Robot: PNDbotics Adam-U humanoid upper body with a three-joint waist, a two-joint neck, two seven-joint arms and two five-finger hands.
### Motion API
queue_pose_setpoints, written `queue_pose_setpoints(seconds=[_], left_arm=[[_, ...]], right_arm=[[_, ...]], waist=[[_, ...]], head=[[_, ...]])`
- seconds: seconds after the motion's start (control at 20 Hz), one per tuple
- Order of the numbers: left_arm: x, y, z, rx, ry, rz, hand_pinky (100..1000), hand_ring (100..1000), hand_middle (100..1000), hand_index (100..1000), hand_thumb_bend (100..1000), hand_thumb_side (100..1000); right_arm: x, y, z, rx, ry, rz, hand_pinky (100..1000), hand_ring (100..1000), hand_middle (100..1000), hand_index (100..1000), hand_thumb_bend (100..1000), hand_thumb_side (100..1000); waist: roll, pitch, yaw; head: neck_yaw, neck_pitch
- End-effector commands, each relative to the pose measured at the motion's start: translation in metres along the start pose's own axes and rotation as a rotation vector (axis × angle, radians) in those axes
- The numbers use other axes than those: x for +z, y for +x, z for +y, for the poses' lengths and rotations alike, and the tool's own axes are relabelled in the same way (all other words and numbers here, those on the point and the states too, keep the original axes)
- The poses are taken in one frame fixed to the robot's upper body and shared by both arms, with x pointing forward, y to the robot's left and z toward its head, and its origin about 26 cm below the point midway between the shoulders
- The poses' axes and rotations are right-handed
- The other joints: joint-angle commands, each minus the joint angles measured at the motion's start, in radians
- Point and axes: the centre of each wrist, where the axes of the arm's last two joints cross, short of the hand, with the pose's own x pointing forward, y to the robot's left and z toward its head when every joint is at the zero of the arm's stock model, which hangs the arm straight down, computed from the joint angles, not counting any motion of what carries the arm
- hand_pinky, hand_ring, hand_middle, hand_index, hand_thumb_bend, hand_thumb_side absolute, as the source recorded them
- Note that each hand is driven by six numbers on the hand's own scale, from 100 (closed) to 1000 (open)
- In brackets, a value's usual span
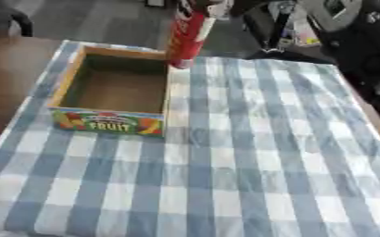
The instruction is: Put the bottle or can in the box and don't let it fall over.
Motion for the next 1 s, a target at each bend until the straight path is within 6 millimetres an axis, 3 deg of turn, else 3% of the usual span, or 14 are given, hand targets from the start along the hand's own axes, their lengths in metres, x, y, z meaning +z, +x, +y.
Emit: queue_pose_setpoints(seconds=[0.05,0.6,0.8,1.0], left_arm=[[-0.005,0.008,0.003,-0.005,0.010,-0.035,665,490,480,654,423,605],[-0.011,0.012,0.001,0.003,-0.001,-0.057,665,489,479,653,430,603],[-0.011,0.013,0.001,0.003,0.000,-0.058,664,488,478,653,433,602],[-0.011,0.012,0.000,0.004,0.001,-0.057,664,488,477,652,436,602]], right_arm=[[0.001,0.012,-0.015,-0.018,-0.032,-0.053,279,443,615,805,100,375],[-0.021,0.021,0.010,-0.078,0.079,-0.112,299,461,628,805,100,392],[-0.025,0.016,0.023,-0.066,0.137,-0.108,348,500,709,850,100,406],[-0.028,0.016,0.034,-0.011,0.199,-0.126,490,628,817,954,100,443]], waist=[[0.003,-0.014,0.009],[-0.002,-0.011,0.058],[-0.003,-0.010,0.057],[-0.003,-0.007,0.058]], head=[[-0.005,-0.020],[-0.017,-0.026],[-0.019,-0.026],[-0.021,-0.026]])
